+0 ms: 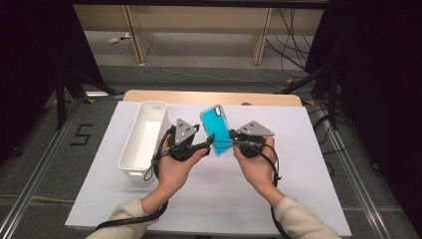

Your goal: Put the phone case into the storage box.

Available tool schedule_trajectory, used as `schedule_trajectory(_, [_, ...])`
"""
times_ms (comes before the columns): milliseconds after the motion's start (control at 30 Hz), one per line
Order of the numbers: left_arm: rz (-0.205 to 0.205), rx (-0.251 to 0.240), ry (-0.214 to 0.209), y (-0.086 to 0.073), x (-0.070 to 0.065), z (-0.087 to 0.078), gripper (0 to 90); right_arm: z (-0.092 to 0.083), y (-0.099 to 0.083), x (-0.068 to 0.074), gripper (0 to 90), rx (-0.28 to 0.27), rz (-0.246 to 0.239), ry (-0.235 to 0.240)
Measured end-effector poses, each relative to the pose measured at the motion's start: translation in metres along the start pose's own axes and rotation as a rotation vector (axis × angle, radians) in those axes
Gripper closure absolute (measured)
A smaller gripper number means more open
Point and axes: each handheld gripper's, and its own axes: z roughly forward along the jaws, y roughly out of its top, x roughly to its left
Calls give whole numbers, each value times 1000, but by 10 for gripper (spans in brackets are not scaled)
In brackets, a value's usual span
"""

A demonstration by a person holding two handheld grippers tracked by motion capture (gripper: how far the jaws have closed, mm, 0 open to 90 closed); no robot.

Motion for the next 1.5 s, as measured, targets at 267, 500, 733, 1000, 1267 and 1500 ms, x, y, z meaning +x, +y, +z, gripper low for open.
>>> schedule_trajectory(267, [-7, 7, 4, -1, -1, 3, 525, -1, 1, 2, 893, -4, -20, -20])
schedule_trajectory(500, [-4, 2, 5, 0, -1, 4, 598, -1, 0, 2, 893, -2, -24, -17])
schedule_trajectory(733, [-11, -3, 9, 0, 2, 6, 647, 0, 0, 4, 892, -17, -28, -30])
schedule_trajectory(1000, [-43, -11, 5, 1, 5, 7, 679, -2, 1, 5, 890, -33, -40, -46])
schedule_trajectory(1267, [-75, -28, 3, 2, 9, 6, 723, -4, 2, 8, 887, -43, -45, -47])
schedule_trajectory(1500, [-90, -36, 5, 2, 13, 5, 796, -3, 0, 12, 877, -59, -51, -47])
